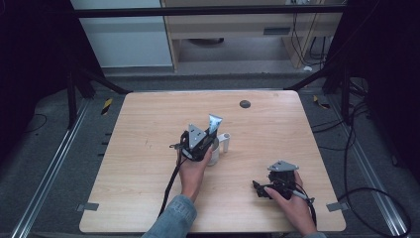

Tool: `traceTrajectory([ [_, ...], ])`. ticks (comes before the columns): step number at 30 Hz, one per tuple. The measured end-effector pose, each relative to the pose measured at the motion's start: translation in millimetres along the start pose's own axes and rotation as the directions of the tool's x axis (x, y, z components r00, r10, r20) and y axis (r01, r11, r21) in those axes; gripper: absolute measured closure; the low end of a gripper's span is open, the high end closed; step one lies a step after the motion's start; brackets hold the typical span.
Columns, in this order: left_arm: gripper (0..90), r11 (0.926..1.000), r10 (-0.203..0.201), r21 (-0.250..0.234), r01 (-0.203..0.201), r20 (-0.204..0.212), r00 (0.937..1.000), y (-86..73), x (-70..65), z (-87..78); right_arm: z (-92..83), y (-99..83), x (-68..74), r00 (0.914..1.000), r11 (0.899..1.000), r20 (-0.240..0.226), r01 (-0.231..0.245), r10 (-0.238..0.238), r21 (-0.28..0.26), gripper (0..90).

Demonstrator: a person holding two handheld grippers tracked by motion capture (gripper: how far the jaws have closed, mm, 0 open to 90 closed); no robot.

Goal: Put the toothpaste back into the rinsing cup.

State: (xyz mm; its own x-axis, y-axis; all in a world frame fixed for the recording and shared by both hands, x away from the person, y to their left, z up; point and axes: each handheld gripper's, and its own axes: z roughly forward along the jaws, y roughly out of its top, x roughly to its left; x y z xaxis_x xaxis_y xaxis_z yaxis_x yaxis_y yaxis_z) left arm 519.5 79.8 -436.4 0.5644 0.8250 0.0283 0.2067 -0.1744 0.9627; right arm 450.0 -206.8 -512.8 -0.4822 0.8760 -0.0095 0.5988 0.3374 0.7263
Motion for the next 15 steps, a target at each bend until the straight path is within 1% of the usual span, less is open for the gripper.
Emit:
traceTrajectory([
  [12,72.5,1.0,-0.002,0.002,0.002,-0.003,1.0,2.6,0.4,0.1,0.0,0.0,0.2,1.0,1.0,-0.001,-0.003,0.003,0.0,1.7],
  [15,71.7,0.9999,-0.01,0.005,0.01,0.0,0.9999,3.0,0.4,0.3,0.0,0.0,0.1,1.0,1.0,0.0,-0.002,0.002,0.0,1.7],
])
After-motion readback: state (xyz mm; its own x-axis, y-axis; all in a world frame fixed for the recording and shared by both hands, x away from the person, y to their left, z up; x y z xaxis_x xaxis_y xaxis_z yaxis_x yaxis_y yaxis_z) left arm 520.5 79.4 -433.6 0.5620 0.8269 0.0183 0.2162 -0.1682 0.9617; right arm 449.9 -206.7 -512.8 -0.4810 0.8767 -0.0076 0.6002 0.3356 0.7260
